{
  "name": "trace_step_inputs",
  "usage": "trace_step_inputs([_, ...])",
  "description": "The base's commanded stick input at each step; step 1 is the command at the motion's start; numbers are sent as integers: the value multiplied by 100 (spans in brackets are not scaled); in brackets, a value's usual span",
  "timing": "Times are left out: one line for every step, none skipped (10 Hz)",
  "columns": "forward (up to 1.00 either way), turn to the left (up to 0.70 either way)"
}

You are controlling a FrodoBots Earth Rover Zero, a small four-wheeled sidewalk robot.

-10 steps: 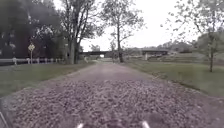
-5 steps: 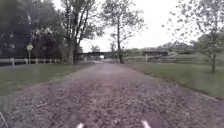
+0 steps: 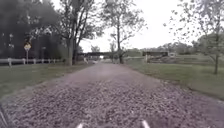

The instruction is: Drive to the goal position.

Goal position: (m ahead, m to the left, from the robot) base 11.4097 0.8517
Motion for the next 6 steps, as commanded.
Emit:
trace_step_inputs([70,0])
trace_step_inputs([70,0])
trace_step_inputs([70,0])
trace_step_inputs([70,0])
trace_step_inputs([70,0])
trace_step_inputs([70,0])
